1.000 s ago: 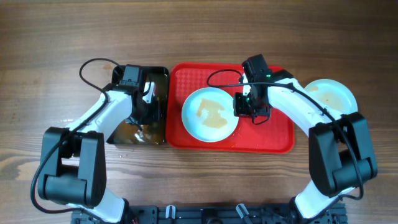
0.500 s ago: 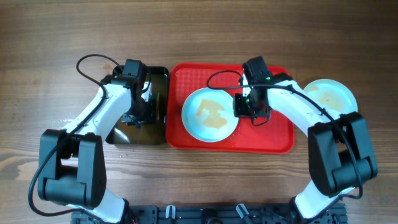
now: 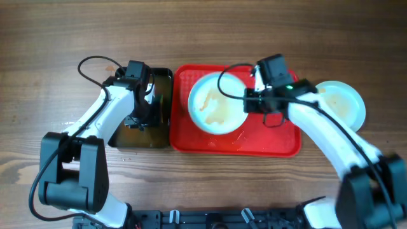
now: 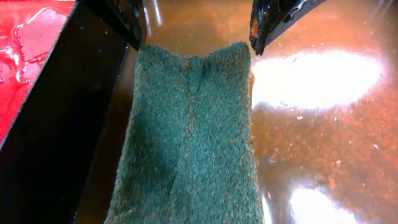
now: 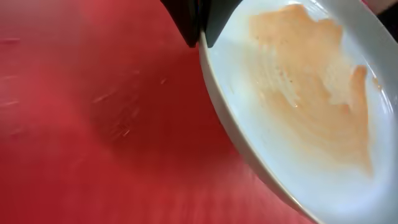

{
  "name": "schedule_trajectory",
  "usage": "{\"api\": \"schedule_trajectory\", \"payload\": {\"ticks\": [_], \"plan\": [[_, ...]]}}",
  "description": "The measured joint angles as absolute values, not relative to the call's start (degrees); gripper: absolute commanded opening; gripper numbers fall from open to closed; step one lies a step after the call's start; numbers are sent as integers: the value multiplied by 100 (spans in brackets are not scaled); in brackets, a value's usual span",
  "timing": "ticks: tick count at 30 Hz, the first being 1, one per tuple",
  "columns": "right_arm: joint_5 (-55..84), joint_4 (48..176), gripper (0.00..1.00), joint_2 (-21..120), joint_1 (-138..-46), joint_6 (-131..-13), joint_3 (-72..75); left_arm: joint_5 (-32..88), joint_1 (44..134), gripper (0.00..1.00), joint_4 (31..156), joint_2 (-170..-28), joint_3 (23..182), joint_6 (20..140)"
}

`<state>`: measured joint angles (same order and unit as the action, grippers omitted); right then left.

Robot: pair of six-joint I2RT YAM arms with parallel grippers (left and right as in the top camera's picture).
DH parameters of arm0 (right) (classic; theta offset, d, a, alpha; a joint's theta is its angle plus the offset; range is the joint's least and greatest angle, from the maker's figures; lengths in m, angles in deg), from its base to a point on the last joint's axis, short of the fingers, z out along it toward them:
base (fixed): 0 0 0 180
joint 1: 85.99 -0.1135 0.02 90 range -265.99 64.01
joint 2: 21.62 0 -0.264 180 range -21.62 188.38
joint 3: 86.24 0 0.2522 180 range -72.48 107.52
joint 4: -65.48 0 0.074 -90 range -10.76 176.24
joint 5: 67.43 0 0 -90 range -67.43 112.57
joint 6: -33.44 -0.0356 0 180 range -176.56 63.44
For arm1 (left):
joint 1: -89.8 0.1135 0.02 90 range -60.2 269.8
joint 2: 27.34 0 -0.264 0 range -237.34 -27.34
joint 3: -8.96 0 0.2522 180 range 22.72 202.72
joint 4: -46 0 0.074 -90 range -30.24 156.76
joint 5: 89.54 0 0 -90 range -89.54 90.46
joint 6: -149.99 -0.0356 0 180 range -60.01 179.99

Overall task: Clean dirty plates on tray and stack at the side
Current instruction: 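Lift the wiped plate with the right gripper and stack it at right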

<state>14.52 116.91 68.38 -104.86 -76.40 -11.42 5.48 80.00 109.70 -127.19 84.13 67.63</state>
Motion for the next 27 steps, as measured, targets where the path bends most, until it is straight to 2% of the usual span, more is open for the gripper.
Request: {"api": "schedule_trajectory", "payload": {"ticks": [3,11,20,27], "plan": [[2151,11689,4,6353,-10486,-7456,-1142,546,8000,51,10924,-12719,8413,6763],[3705,11881,4,6322,-10622,-7181,-1142,546,8000,52,10865,-12719,8413,6763],[6641,11752,4,6215,-12655,-6177,-1142,546,8000,54,10742,-12719,8413,6765],[7874,11599,4,6215,-13540,-5187,-1142,546,8000,54,10710,-12719,8413,6765]]}}
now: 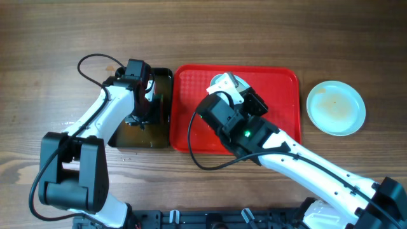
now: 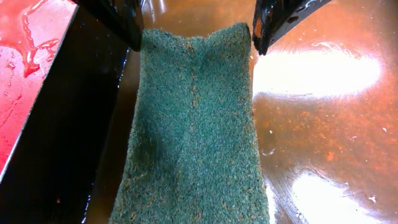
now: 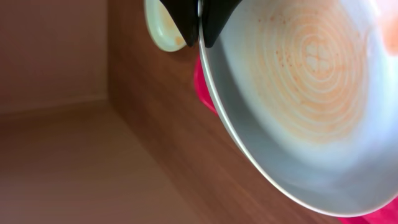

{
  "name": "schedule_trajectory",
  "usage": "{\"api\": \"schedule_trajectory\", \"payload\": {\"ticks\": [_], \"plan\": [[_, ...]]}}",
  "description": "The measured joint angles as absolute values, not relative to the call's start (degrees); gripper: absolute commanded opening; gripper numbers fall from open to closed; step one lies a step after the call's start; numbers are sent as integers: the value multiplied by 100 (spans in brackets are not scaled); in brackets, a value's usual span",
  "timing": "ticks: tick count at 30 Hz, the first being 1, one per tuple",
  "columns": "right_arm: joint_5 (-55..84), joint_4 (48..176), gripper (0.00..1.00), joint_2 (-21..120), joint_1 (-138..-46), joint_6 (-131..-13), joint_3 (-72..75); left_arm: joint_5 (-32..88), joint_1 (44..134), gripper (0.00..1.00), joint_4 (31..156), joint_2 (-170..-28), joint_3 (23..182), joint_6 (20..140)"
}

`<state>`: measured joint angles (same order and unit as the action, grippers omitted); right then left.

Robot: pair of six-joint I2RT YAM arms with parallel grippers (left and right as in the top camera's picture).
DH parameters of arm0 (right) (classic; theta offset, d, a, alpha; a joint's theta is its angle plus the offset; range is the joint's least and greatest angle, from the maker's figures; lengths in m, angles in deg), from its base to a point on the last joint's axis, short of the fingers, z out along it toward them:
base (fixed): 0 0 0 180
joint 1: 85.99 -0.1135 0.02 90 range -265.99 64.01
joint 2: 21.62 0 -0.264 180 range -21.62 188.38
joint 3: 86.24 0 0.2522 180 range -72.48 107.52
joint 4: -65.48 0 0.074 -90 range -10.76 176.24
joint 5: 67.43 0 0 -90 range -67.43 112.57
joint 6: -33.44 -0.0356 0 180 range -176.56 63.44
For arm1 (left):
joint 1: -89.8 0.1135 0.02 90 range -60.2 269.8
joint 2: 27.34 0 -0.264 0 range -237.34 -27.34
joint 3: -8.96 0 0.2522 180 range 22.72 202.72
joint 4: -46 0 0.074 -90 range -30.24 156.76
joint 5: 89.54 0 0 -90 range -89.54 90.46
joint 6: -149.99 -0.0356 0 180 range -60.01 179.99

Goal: Clean dirty plates on tray and stack at the side

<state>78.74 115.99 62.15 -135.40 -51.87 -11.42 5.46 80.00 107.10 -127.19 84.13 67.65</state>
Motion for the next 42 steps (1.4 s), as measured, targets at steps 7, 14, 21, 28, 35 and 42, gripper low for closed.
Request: {"api": "schedule_trajectory", "payload": {"ticks": [7,14,21,28,35,42], "plan": [[8551,10839,4,6215,-13579,-4486,-1148,546,8000,54,10707,-12719,8413,6765],[7196,11143,4,6195,-12952,-6031,-1148,546,8000,58,10707,-12719,8413,6763],[5141,12019,4,6191,-10091,-8363,-1151,546,8000,61,10707,-12719,8413,6783],[3747,12080,4,6182,-7280,-8592,-1450,546,8000,61,10707,-12717,8413,6783],[3607,12008,41,6182,-5899,-8647,-1712,546,8000,61,10707,-12717,8413,6783],[1749,11925,80,6182,-5859,-8136,-1728,546,8000,66,10703,-12717,8413,6783]]}}
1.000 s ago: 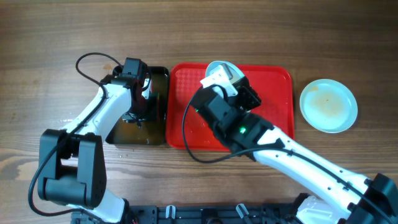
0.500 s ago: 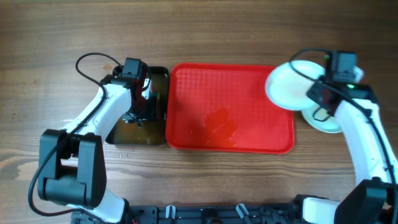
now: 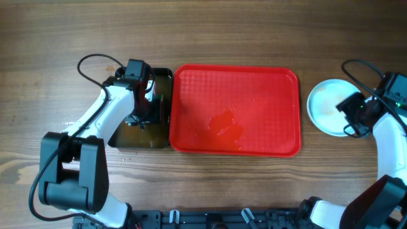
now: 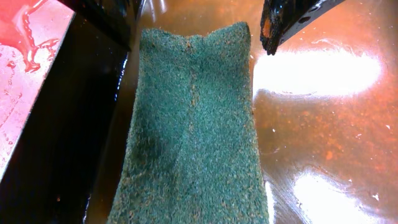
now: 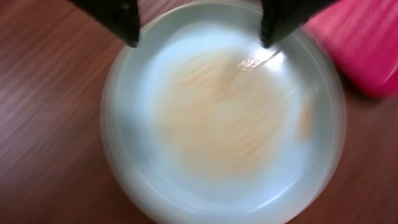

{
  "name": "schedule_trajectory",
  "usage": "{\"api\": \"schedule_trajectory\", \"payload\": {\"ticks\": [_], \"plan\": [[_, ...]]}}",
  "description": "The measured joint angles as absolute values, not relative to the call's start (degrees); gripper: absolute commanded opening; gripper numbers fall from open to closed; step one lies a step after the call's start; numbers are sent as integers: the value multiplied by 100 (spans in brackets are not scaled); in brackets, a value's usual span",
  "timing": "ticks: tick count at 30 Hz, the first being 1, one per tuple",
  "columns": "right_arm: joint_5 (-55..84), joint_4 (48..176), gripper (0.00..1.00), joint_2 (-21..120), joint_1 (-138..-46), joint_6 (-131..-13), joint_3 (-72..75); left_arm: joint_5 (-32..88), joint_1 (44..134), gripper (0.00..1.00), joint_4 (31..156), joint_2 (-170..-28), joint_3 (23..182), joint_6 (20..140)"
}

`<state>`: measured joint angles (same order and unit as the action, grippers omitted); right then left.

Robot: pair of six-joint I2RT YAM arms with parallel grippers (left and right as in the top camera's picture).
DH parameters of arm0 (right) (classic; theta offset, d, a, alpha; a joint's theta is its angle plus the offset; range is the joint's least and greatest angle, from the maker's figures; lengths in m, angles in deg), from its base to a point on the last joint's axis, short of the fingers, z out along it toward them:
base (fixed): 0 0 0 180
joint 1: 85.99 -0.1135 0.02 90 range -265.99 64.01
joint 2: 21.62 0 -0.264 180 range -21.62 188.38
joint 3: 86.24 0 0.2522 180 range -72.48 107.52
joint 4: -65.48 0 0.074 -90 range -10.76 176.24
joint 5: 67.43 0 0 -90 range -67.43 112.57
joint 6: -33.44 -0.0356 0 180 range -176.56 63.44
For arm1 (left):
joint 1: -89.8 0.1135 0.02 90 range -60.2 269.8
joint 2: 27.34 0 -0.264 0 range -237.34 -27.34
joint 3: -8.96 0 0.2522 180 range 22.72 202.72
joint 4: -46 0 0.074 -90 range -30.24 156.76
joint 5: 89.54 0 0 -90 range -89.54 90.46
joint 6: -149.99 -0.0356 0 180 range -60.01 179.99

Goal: Clean dirty plates on tray and stack at the side

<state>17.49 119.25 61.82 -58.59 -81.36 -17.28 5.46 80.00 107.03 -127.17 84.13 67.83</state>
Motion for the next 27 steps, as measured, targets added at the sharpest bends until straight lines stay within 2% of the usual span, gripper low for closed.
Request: {"api": "schedule_trajectory", "payload": {"ticks": [2,5,9,11,15,20,27], "plan": [[903,11949,99,6182,-6117,-7611,-1728,546,8000,70,10683,-12717,8413,6803],[458,12039,100,6182,-6771,-6969,-1728,548,8000,77,10557,-12715,8413,7089],[527,12010,100,6182,-8078,-6551,-1717,548,8000,100,10203,-12267,8411,7454],[663,12061,99,6178,-8921,-6481,-1579,548,8000,100,10176,-11711,8411,7506],[1214,12417,99,5489,-9605,-6636,-1535,546,8000,100,10742,-11207,8413,7758],[1489,13014,100,4097,-9630,-6809,-1527,541,7961,100,11206,-10409,8315,7889],[1629,13031,100,1804,-9630,-6778,-2257,137,7134,100,10854,-6999,7209,8197]]}}
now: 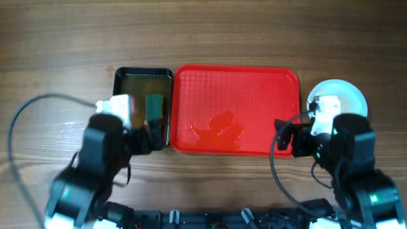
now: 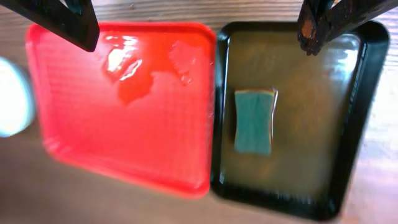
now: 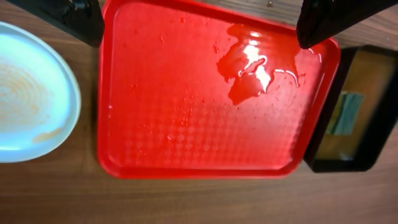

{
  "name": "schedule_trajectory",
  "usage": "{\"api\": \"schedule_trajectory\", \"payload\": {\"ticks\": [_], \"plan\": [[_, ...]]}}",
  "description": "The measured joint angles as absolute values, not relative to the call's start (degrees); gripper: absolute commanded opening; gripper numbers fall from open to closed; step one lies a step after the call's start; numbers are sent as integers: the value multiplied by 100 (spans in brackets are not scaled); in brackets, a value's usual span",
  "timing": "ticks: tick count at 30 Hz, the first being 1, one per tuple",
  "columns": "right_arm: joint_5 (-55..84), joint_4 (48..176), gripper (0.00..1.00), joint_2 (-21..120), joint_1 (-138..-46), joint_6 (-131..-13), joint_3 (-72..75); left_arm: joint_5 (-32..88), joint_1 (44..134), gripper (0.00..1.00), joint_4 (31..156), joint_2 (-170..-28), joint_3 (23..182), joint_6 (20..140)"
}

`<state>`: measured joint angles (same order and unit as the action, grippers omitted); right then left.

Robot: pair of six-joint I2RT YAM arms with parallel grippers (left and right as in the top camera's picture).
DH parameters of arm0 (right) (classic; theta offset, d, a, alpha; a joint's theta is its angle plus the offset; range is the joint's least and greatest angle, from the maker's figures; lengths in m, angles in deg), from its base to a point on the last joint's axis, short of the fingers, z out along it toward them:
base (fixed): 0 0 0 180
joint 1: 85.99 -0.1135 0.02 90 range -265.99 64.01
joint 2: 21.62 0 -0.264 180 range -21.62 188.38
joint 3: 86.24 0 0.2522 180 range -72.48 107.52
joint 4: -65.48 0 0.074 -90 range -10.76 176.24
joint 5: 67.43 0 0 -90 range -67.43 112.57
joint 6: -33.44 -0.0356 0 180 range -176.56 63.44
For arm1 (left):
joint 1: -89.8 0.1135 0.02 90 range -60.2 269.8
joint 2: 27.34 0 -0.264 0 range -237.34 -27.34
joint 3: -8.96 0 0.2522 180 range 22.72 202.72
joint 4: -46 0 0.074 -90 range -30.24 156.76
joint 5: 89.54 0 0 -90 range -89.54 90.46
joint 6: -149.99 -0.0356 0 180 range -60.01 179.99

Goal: Clean dirty plates on tray and stack at the side

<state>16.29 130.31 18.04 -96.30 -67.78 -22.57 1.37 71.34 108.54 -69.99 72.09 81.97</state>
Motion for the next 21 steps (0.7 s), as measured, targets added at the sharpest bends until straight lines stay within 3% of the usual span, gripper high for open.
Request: {"api": "schedule_trajectory", "payload": {"ticks": [4,14,17,21], "plan": [[1647,13027,99,1719,-9630,-6778,-2257,69,7130,100,10858,-6109,7183,8309],[1657,13029,99,2198,-9630,-6770,-2263,69,7130,100,10867,-6075,7178,8311],[1880,12898,99,1562,-9630,-6374,-2372,69,7130,100,10880,-6075,7178,8311],[2009,11521,99,-403,-9319,-5943,-3461,67,7130,100,10893,-6070,7163,8315]]}}
